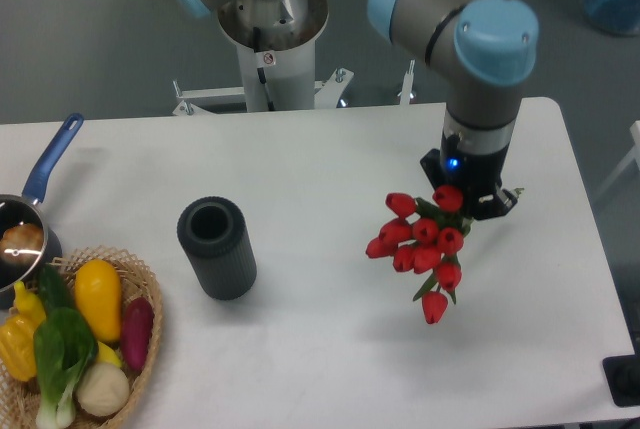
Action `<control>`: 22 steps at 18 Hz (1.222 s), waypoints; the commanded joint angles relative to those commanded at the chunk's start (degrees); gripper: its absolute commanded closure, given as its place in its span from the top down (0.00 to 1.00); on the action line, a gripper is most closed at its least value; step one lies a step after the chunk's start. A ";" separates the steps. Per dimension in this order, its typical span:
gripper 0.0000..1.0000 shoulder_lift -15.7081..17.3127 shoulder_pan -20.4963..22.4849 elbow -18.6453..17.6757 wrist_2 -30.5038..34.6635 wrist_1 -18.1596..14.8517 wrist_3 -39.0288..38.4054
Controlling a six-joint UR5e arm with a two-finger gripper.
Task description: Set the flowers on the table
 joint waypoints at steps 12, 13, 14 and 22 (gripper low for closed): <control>0.22 -2.99 -2.64 -6.15 2.90 2.81 -0.18; 0.24 -2.99 -2.64 -6.68 2.81 2.90 -0.09; 0.30 -3.08 -2.72 -6.77 2.73 2.90 -0.26; 0.50 -5.27 -3.96 -6.77 2.72 4.22 -0.35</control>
